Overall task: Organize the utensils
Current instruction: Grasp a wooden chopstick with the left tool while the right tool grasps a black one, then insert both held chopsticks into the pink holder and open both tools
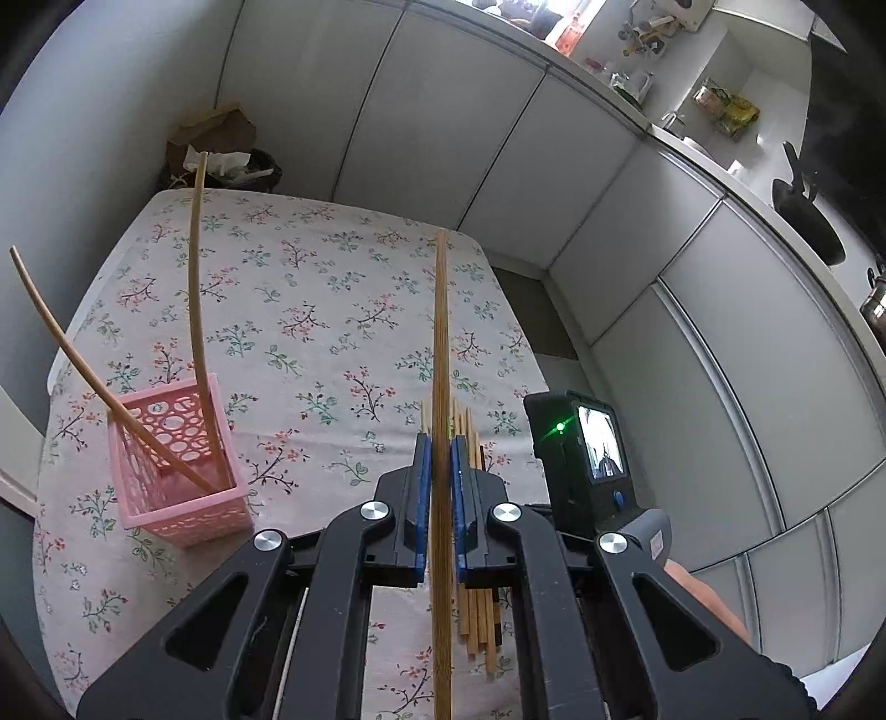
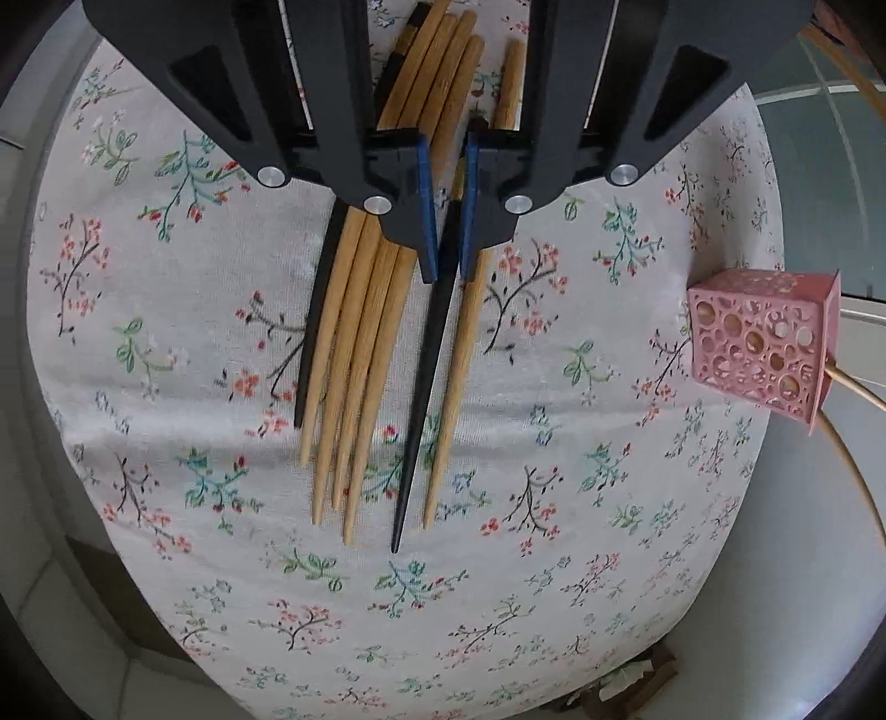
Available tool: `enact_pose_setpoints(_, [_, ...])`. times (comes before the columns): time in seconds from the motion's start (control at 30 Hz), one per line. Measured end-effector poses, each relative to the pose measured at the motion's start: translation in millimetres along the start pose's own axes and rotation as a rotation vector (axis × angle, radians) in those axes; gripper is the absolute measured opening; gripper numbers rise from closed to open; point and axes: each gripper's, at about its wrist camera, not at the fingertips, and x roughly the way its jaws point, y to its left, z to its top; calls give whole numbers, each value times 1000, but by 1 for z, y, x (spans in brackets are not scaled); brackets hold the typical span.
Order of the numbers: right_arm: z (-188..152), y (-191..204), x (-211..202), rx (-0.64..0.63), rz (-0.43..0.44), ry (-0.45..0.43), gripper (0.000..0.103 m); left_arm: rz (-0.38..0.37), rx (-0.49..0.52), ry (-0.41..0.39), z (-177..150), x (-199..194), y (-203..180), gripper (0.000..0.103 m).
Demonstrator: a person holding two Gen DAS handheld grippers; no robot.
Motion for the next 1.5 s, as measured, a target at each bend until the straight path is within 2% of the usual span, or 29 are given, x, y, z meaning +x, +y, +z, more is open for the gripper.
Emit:
enact_pose_setpoints(0.3, [20,13,8,-42,-56,-23,8,4,8,-26,1,-7,-3,6])
enact_pose_setpoints(0.4, [17,15,3,-9,-10,-36,7,2,15,-51,2,-12,-1,6])
enact_pose_setpoints(0.47, [16,14,-10,0,13,-80,7,0,10,-65,5,-16,2,6])
enact_pose_setpoints(0.7, [10,13,-66,19,192,-257,7,13,-16,-142,14,-33,18,6])
enact_pose_setpoints(0.97, [-7,41,-117,-81,335,-471,7,49,-97,-325,27,-65,56,6])
enact_pose_setpoints(1.1, [-16,59,-130,-153,324,-564,7,49,-133,-399,29,-73,72,6])
enact_pose_setpoints(1.23, [-24,68,-134,-191,299,-626,7,92,-133,-483,30,-75,81,6])
enact_pose_setpoints(1.5, [-35,78,-141,-230,273,-699,7,195,-37,-590,30,-53,85,6])
